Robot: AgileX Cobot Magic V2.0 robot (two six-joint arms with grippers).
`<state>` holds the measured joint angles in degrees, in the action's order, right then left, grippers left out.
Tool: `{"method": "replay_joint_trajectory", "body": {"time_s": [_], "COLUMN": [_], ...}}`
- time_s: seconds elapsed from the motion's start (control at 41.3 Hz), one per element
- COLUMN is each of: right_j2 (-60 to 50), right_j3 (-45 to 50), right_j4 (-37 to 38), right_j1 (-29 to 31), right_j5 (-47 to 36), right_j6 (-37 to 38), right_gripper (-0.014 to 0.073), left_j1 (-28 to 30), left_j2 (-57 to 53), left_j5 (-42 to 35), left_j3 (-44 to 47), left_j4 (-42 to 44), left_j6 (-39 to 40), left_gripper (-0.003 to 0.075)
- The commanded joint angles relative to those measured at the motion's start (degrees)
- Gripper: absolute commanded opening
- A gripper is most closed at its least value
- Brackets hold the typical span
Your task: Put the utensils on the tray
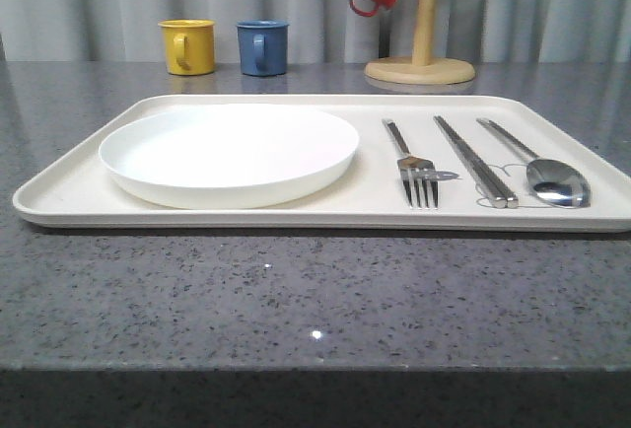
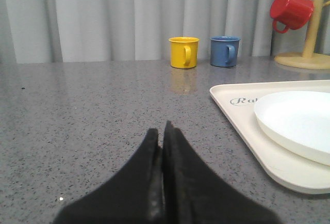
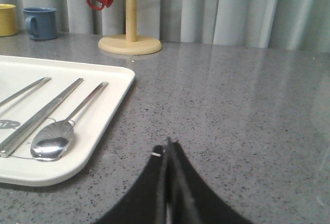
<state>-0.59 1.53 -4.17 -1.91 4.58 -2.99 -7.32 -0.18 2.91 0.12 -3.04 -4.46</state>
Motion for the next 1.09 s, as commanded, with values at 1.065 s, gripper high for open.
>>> {"method": "replay_joint_trajectory", "body": {"time_s": [1.065], "right_j2": [-0.96], "right_j3": [0.01], "right_j4": [0.42], "right_j1": [0.23], "right_j5": [-4.93], "right_j6": [0.06], "right_gripper": [-0.0116], "left_j1": [4.43], "left_j2": [-1.25], "left_j5": [-4.63], "left_j3": [1.11], "left_j4": [-0.49], "left_j6": [0.59], "left_gripper": [-0.0020]}}
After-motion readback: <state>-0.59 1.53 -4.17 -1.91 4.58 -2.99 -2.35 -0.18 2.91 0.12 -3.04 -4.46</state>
